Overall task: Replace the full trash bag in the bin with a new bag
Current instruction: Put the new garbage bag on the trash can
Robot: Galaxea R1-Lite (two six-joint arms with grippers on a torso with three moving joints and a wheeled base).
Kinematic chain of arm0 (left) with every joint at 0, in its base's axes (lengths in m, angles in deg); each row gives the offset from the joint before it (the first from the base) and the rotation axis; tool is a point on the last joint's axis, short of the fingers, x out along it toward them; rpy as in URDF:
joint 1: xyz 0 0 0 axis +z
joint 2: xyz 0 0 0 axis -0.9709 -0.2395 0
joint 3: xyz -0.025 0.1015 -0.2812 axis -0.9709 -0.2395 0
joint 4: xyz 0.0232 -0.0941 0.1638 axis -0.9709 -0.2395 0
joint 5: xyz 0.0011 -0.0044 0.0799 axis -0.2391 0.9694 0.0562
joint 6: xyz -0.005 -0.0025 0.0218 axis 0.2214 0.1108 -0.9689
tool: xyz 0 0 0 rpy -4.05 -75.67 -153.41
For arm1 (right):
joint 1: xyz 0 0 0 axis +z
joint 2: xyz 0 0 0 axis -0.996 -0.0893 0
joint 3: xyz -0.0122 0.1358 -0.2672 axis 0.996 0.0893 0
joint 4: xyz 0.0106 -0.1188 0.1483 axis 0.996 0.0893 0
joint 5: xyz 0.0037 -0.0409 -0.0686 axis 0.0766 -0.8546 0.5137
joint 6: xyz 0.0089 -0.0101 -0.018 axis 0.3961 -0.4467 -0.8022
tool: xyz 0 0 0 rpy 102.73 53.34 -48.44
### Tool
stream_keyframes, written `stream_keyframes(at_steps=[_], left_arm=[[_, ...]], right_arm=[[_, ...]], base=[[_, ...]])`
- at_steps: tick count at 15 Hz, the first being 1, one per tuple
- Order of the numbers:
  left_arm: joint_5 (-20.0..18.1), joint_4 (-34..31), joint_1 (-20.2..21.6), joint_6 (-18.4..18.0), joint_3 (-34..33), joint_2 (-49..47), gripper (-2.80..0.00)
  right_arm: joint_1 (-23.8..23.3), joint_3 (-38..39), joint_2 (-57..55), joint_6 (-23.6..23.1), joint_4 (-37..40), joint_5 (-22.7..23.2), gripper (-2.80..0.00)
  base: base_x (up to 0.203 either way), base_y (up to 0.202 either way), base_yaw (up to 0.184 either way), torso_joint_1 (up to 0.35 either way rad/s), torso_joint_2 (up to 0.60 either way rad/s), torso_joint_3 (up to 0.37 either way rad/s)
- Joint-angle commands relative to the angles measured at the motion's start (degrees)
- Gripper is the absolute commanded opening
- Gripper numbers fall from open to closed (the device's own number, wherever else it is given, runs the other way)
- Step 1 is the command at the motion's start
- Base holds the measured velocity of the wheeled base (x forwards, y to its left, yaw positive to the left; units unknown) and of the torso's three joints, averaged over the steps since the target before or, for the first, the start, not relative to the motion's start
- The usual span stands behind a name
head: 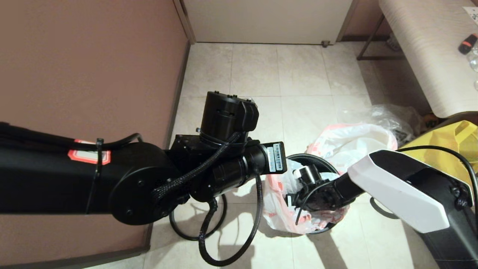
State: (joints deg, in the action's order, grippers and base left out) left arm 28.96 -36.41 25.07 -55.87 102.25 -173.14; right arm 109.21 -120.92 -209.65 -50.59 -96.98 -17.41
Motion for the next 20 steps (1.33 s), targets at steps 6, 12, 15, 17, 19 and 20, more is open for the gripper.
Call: stream_keyframes(at_steps=[6, 12, 15, 17, 19, 20], left_arm=[[0.0, 3.1, -0.2, -0.9, -4.8, 1.2, -2.8], [0.3, 3.7, -1.0, -1.1, -5.0, 2.7, -2.8], [0.3, 3.5, -0.2, -1.1, -6.0, 2.5, -2.8], [0.2, 3.4, 0.6, -1.0, -7.3, 1.2, -2.8], [0.3, 3.4, 1.1, -0.9, -8.0, 1.4, -2.8], [0.7, 3.3, 1.0, -0.8, -8.2, 2.6, -2.8]], right_arm=[[2.6, -24.0, -12.6, -2.1, 21.2, 0.5, -2.8], [1.7, -17.2, -0.6, -0.8, 23.1, 3.7, -2.8], [0.2, -6.2, 12.0, 1.6, 23.4, 5.0, -2.8], [-1.3, 4.2, 19.4, 3.1, 23.2, 5.1, -2.8], [-2.1, 11.0, 22.6, 3.1, 19.2, 4.9, -2.8], [-2.3, 11.7, 22.1, 2.6, 15.5, 4.6, -2.8]], base=[[0.0, 0.0, 0.0, 0.0, 0.0, 0.0], [0.0, 0.0, 0.0, 0.0, 0.0, 0.0], [0.0, 0.0, 0.0, 0.0, 0.0, 0.0], [0.0, 0.0, 0.0, 0.0, 0.0, 0.0], [0.0, 0.0, 0.0, 0.0, 0.0, 0.0], [0.0, 0.0, 0.0, 0.0, 0.0, 0.0]])
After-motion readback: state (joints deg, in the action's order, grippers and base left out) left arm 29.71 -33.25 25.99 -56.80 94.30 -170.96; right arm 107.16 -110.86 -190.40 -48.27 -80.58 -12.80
